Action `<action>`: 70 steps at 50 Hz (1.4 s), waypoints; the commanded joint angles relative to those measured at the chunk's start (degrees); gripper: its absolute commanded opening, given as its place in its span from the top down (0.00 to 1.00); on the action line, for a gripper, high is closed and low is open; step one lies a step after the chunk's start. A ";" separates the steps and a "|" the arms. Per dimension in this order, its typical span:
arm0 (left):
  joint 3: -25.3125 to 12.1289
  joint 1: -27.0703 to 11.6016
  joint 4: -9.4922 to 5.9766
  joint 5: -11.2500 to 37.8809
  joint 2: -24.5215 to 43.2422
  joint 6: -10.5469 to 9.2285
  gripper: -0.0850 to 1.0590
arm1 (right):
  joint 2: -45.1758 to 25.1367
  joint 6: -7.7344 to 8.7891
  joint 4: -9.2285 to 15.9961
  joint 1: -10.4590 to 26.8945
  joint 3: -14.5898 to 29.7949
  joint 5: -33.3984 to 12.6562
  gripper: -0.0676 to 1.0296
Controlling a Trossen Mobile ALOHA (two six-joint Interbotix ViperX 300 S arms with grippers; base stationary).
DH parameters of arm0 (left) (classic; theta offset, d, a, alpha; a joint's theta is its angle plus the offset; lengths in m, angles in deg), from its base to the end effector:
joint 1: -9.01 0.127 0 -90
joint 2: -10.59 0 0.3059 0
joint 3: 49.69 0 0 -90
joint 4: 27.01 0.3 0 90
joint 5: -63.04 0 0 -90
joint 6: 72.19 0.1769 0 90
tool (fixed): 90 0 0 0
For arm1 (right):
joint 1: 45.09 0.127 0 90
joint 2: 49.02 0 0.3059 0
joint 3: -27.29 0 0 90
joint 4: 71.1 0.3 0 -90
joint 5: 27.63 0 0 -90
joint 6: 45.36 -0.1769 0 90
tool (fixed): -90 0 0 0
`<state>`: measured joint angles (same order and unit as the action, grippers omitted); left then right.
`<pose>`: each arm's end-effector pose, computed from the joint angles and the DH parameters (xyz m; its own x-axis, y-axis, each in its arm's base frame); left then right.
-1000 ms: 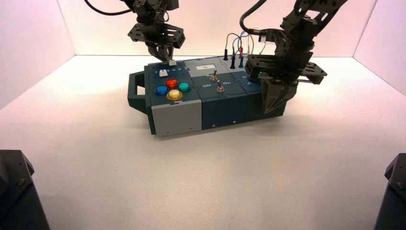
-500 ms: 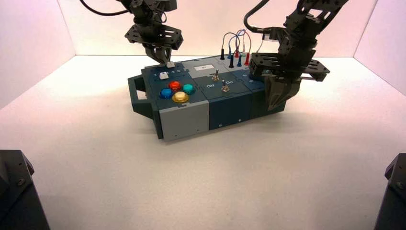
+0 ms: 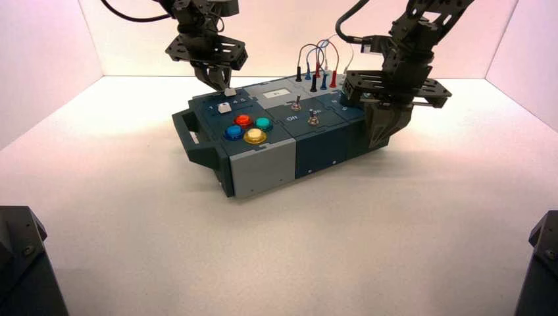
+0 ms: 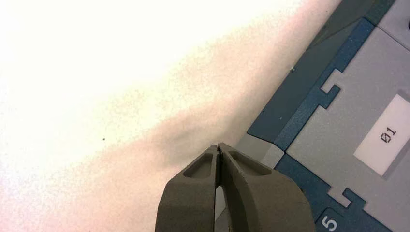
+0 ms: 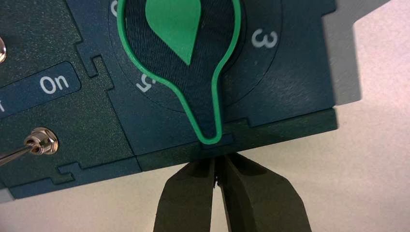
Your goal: Rotate the box counterclockwise.
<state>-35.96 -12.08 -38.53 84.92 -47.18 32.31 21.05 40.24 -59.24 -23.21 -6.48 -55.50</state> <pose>0.4052 -0.1704 0.0072 0.3302 -0.2071 -0.9209 0.4416 0.8962 -0.0432 0.2806 0.1310 -0.0011 0.1077 0.1468 -0.9833 -0.1358 0.9819 0.1317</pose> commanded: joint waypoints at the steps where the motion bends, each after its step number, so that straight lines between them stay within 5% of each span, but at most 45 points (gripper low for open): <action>1: 1.49 -3.16 -0.53 0.44 -1.85 0.00 0.95 | 0.18 -0.18 -0.18 0.09 2.37 0.70 0.96; 70: 13.62 -6.33 -1.41 -3.34 -12.04 -2.99 0.95 | -2.37 0.18 -6.68 -3.16 8.00 -0.44 0.96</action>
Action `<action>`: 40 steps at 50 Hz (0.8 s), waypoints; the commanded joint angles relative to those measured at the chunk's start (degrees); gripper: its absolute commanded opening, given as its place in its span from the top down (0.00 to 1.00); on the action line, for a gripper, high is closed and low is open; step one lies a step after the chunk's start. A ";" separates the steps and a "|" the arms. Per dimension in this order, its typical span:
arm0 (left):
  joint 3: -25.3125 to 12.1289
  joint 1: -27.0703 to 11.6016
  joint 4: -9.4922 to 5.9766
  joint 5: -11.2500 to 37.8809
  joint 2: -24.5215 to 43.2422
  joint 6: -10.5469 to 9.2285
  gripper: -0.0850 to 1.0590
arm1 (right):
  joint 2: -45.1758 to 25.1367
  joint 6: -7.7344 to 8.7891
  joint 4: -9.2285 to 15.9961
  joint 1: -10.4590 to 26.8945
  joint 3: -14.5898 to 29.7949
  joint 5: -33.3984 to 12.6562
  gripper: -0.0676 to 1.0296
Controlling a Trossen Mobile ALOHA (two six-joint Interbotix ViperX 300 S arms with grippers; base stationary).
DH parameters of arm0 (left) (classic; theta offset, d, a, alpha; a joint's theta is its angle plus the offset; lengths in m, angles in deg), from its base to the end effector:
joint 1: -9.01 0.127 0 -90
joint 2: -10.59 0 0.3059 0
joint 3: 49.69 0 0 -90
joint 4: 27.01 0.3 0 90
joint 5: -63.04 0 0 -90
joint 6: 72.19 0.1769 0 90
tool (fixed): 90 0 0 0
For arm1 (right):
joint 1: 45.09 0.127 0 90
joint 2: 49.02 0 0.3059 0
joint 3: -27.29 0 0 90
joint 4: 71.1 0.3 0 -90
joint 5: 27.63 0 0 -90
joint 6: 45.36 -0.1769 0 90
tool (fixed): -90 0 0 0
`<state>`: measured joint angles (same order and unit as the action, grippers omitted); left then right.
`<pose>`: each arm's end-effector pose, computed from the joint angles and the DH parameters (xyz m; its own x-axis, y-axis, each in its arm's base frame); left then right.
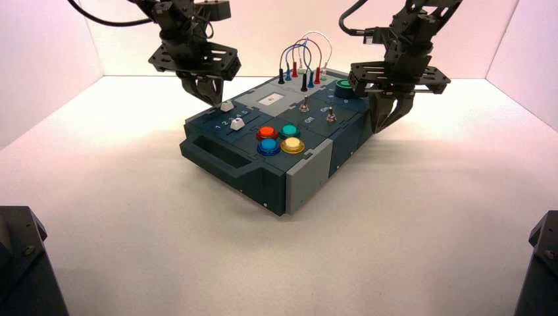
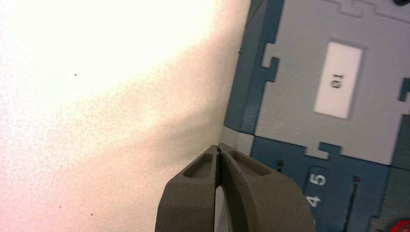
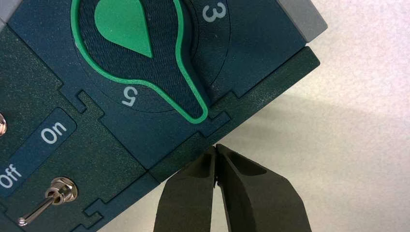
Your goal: Rotate the box counterclockwise.
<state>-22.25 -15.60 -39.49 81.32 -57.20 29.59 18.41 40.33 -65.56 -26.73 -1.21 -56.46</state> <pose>0.3381 -0.1680 0.0185 0.3185 -0.2204 -0.9219 0.4377 0.8969 -0.0632 0.3175 0.1140 0.0022 0.1534 0.1000 -0.9831 -0.1696 0.9828 0.0735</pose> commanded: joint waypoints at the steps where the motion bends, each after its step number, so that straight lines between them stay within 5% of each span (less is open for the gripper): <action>1: -0.09 -2.99 -0.44 0.35 -2.11 -0.26 0.95 | 0.18 0.09 -0.35 0.35 2.81 0.53 0.96; 23: -0.18 -4.31 -0.18 1.05 -3.96 -0.26 0.95 | 1.76 -0.09 -0.35 0.44 0.97 -0.70 0.96; 40: 0.00 -4.31 -0.26 3.69 -15.56 -1.67 0.95 | 19.60 -0.44 -0.18 0.70 -5.80 -5.36 0.96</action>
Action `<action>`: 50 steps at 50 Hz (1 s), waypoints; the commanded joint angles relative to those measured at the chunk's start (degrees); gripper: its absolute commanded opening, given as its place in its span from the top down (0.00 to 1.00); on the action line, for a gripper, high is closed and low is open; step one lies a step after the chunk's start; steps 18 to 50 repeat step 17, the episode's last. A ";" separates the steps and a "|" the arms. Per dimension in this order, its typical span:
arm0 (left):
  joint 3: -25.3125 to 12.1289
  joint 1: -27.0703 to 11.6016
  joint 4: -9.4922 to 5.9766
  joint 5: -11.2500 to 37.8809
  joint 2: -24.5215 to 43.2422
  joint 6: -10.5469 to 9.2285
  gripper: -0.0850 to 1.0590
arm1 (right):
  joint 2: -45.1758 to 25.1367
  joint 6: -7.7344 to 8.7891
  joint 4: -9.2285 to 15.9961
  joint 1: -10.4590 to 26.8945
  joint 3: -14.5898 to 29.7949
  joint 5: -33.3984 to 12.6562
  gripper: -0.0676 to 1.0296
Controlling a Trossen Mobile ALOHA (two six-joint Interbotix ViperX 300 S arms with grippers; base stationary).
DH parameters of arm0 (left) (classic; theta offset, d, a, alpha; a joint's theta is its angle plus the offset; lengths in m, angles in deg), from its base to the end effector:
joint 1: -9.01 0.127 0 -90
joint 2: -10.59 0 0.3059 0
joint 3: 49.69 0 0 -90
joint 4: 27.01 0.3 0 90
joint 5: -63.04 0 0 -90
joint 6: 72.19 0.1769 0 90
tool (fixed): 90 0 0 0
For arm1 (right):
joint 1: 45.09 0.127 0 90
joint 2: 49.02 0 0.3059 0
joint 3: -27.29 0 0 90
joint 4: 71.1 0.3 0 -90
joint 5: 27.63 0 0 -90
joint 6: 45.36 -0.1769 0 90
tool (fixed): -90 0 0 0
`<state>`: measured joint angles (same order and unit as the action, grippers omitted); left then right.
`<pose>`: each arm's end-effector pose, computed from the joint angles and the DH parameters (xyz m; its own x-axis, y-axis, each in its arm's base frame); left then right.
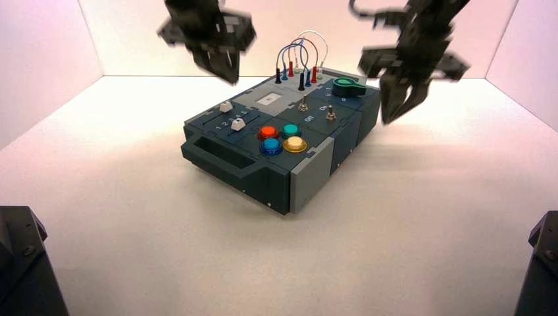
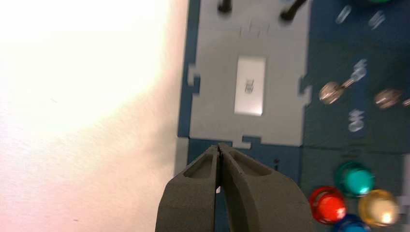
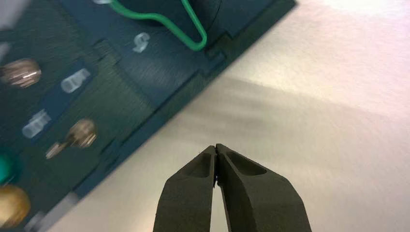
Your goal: Rotate the box counterclockwise.
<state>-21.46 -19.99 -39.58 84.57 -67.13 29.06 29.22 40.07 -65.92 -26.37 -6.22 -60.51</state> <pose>0.3230 -0.1952 0.0760 0.3763 -0.2999 -0.8766 0.5102 0.8568 -0.0741 0.2909 0.1077 0.0405 0.1802 0.1128 -0.9771 -0.1825 0.9800 0.0795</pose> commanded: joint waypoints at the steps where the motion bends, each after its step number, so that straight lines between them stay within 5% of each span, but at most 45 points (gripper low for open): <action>1: -0.79 0.09 -0.18 0.44 -5.63 -1.14 0.95 | 9.67 -0.18 0.18 0.35 -0.88 -1.41 0.96; 10: -0.35 0.09 -0.18 1.05 -8.26 -1.93 0.95 | 16.44 0.00 0.18 0.62 -0.09 -5.62 0.96; 50: -0.44 0.09 -0.09 1.14 -7.73 -2.02 0.95 | 16.79 0.53 -0.70 0.44 -0.18 -6.24 0.96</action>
